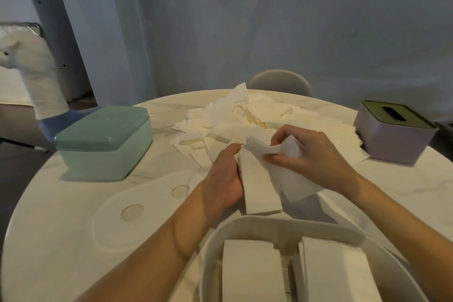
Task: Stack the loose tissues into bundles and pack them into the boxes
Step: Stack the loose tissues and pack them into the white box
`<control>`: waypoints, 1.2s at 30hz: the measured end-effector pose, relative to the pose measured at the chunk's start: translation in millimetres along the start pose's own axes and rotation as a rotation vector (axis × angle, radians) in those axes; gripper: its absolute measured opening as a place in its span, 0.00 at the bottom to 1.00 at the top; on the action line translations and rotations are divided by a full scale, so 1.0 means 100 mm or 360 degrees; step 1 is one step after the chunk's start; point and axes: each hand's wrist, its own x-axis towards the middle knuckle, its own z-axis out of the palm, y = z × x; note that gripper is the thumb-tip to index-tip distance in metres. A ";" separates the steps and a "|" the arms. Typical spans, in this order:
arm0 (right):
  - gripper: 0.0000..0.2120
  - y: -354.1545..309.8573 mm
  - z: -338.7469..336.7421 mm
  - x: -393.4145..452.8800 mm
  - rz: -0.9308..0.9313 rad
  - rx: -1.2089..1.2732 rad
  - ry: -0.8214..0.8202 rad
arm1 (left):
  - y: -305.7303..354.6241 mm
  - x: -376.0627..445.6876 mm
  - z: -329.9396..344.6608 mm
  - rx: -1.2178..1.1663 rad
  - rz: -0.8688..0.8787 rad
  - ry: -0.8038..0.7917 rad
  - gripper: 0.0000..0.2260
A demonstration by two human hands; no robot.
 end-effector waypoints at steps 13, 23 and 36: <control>0.25 0.06 -0.25 0.03 0.0776 0.0590 -0.0400 | 0.12 -0.06 0.05 0.0070 0.0251 0.0259 0.25; 0.18 0.05 -0.07 0.02 0.0719 0.0372 -0.0342 | 0.25 -0.07 -0.06 0.0161 0.0276 0.0191 0.29; 0.28 0.22 -0.13 0.07 0.0923 0.0211 -0.0289 | 0.28 -0.18 -0.13 0.0791 0.0443 0.0202 0.13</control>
